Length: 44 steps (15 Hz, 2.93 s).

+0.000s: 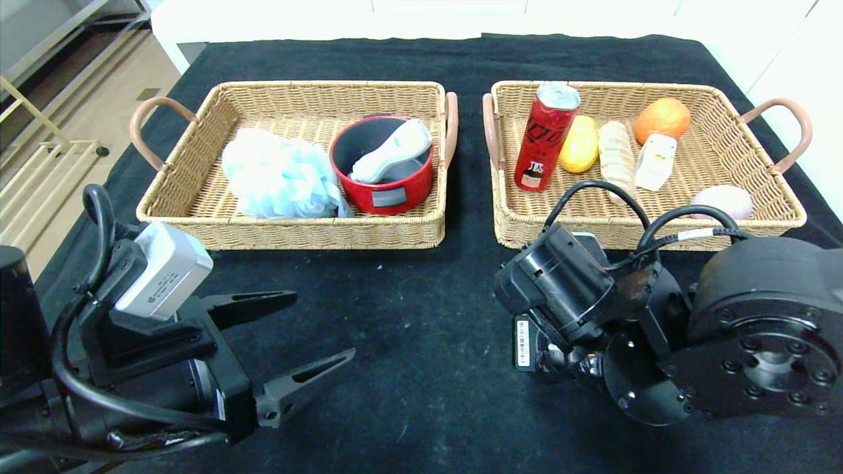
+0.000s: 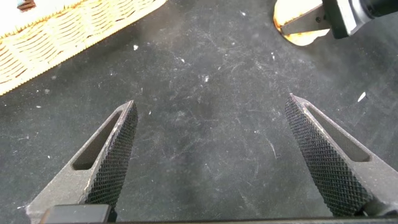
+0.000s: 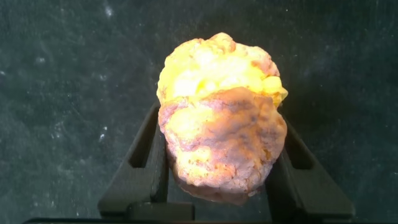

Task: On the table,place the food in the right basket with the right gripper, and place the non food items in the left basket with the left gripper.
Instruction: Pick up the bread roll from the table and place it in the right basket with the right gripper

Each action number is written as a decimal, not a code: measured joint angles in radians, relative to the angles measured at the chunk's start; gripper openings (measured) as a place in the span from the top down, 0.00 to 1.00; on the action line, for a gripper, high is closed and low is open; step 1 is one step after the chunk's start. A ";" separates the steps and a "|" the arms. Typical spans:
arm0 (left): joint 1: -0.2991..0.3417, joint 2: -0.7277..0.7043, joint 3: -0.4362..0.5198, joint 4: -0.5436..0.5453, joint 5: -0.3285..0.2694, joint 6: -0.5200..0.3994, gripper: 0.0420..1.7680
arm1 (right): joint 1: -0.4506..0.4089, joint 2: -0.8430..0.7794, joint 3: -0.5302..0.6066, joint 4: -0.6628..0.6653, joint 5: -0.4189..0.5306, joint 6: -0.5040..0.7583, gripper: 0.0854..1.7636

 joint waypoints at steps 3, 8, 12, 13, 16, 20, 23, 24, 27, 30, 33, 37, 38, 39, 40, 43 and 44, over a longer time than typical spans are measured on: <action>0.000 0.001 0.000 0.002 -0.010 0.000 0.03 | 0.006 -0.050 -0.004 0.006 0.000 -0.040 0.53; 0.000 0.003 0.001 0.002 -0.015 0.000 0.03 | 0.002 -0.146 0.011 0.008 -0.004 -0.147 0.53; 0.000 0.012 -0.004 -0.001 -0.024 0.000 0.03 | -0.015 -0.246 0.026 0.007 -0.002 -0.294 0.53; 0.000 0.011 -0.008 -0.001 -0.024 0.000 0.03 | -0.024 -0.274 0.030 0.007 0.000 -0.338 0.53; -0.001 0.009 -0.009 -0.001 -0.023 0.004 0.03 | -0.067 -0.330 0.050 -0.001 0.032 -0.422 0.53; -0.003 0.001 -0.013 0.000 -0.019 0.006 0.03 | -0.166 -0.373 0.057 -0.007 0.075 -0.478 0.53; -0.003 -0.011 -0.015 -0.001 -0.016 0.006 0.03 | -0.243 -0.400 0.055 -0.016 0.113 -0.581 0.53; -0.003 -0.015 -0.016 -0.001 -0.016 0.006 0.03 | -0.270 -0.404 0.050 -0.044 0.127 -0.611 0.53; -0.003 -0.024 -0.016 0.000 -0.016 0.008 0.03 | -0.355 -0.402 0.040 -0.153 0.193 -0.709 0.53; -0.003 -0.035 -0.016 0.000 -0.018 0.009 0.03 | -0.431 -0.366 -0.008 -0.185 0.222 -0.747 0.53; -0.003 -0.049 -0.016 0.001 -0.018 0.010 0.03 | -0.482 -0.311 -0.082 -0.187 0.230 -0.750 0.53; -0.003 -0.059 -0.016 0.002 -0.018 0.010 0.03 | -0.556 -0.226 -0.172 -0.189 0.230 -0.751 0.53; -0.003 -0.060 -0.015 0.002 -0.018 0.010 0.03 | -0.571 -0.208 -0.190 -0.190 0.230 -0.749 0.53; -0.004 -0.060 -0.016 0.002 -0.018 0.010 0.03 | -0.586 -0.193 -0.204 -0.190 0.229 -0.748 0.53; -0.004 -0.061 -0.016 0.002 -0.018 0.010 0.03 | -0.600 -0.180 -0.212 -0.191 0.228 -0.747 0.53; -0.006 -0.061 -0.015 0.002 -0.018 0.011 0.03 | -0.634 -0.152 -0.221 -0.233 0.226 -0.746 0.53; -0.006 -0.061 -0.014 0.002 -0.018 0.013 0.03 | -0.646 -0.142 -0.221 -0.271 0.226 -0.745 0.53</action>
